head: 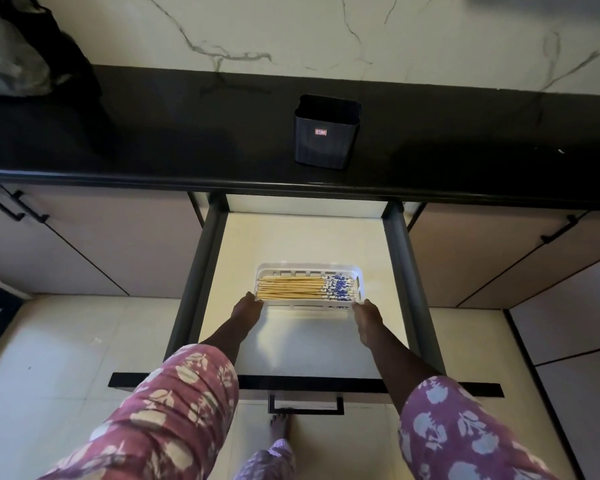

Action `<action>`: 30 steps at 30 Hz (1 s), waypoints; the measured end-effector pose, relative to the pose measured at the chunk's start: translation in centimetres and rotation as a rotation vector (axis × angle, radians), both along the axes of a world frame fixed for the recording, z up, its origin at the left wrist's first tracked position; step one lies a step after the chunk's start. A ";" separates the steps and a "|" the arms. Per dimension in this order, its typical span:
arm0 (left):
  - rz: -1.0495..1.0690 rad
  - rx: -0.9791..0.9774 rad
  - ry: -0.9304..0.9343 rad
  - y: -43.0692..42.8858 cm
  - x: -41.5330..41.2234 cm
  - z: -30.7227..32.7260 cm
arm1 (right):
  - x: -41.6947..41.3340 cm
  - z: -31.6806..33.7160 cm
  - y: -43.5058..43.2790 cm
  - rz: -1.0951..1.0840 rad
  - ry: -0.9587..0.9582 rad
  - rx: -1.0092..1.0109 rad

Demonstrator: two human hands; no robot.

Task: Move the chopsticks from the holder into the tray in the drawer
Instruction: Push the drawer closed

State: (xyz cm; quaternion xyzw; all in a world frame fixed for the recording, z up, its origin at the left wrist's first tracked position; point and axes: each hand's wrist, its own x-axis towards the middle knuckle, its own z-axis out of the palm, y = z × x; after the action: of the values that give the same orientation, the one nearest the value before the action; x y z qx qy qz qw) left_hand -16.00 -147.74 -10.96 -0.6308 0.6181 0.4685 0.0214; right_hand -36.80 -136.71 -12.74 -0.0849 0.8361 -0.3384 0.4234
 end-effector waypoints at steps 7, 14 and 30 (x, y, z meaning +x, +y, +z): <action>0.003 -0.016 0.041 0.4 0.1 0.0 | 1.2 -0.1 0.5 -0.161 0.023 -0.024; 0.036 0.004 0.130 -0.4 -0.1 -0.4 | -0.1 0.1 -0.6 -0.025 0.051 -0.016; 0.471 -0.134 -0.014 4.8 -0.4 3.1 | 2.2 4.1 4.1 -0.269 0.450 0.017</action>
State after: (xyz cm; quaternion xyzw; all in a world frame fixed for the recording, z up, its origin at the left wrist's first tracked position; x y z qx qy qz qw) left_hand -16.42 -142.90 -7.82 -0.7608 0.4835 0.4142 -0.1258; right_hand -34.60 -132.60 -8.65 -0.0423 0.9158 -0.3573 0.1786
